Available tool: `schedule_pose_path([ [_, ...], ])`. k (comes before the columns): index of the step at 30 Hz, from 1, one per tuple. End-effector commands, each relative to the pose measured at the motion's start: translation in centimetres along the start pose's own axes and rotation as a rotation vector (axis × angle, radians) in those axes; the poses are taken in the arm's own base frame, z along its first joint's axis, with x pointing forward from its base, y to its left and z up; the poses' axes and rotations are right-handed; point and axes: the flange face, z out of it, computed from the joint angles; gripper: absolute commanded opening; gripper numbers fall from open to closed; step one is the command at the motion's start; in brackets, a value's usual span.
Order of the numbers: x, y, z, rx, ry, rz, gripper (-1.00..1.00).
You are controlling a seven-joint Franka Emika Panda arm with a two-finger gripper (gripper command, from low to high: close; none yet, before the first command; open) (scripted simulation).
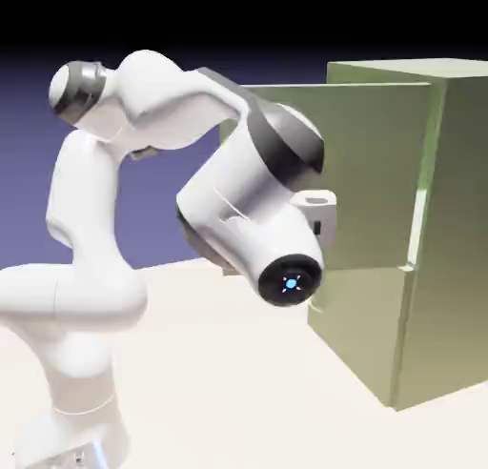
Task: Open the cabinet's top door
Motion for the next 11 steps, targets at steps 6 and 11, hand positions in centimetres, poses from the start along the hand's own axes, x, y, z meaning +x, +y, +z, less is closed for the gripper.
schedule_pose_path([
  [6, 1.4, 1.4, -3.2, 0.085, -0.086, 0.000, -1.00],
  [11, 2.4, 2.4, -5.0, 0.138, -0.138, 0.000, -1.00],
])
